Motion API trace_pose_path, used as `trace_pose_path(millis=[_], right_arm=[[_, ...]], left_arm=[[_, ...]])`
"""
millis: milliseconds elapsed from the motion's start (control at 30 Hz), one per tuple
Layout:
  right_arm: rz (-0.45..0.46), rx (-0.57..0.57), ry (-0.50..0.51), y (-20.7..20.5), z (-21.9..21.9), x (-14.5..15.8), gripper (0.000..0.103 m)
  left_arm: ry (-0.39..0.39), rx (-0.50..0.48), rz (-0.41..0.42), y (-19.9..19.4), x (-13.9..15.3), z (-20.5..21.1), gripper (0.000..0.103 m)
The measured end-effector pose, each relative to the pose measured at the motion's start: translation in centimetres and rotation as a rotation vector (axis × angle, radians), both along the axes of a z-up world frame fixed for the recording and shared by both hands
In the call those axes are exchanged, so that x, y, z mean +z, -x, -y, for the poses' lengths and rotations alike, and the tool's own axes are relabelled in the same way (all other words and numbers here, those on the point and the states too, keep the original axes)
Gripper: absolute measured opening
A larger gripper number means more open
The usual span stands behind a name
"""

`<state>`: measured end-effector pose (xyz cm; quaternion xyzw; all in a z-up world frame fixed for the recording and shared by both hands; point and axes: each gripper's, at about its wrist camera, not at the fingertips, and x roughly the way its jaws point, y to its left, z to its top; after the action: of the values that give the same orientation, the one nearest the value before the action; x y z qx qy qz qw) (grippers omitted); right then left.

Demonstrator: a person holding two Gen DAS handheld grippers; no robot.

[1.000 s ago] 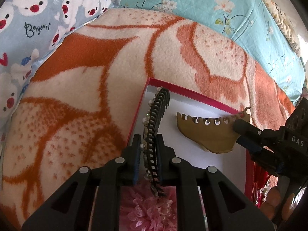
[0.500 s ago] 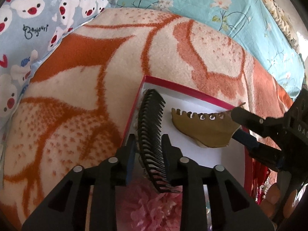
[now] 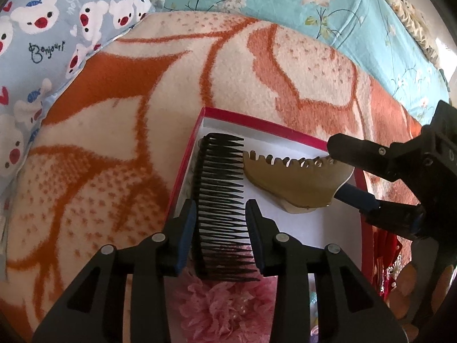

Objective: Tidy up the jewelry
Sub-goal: 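Carry comb clip and claw clip into the box and release them, then grasp red velvet bow clip with left tool while right tool grasps pearl bracelet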

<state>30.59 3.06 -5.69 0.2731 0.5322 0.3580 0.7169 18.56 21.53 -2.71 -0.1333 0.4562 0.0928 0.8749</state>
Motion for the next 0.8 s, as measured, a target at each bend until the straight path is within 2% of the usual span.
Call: trace_pose_path(millis=[233,267,300,333,800], right_arm=[[-0.050,0.003,-0.002,0.4,0.4,0.3,0.075],[-0.051,-0.003,0.008,0.5,0.7,0.5,0.078],[-0.046,-0.012,0.026,0.6,0.9,0.7,0.085],[-0.037,-0.025,0.041,0.6,1.2,1.0,0.087],[0.020,-0.029,0.035,2.3,4.6,2.2,0.087]], left_arm=[[0.003,-0.001,-0.002,0.2,0.0,0.0,0.034],[0.004,-0.003,-0.001,0.2,0.1,0.0,0.034],[0.003,-0.006,0.003,0.4,0.2,0.1,0.034],[0.003,-0.008,0.004,0.4,0.3,0.2,0.035],[0.004,-0.027,0.026,2.3,2.0,1.9,0.038]])
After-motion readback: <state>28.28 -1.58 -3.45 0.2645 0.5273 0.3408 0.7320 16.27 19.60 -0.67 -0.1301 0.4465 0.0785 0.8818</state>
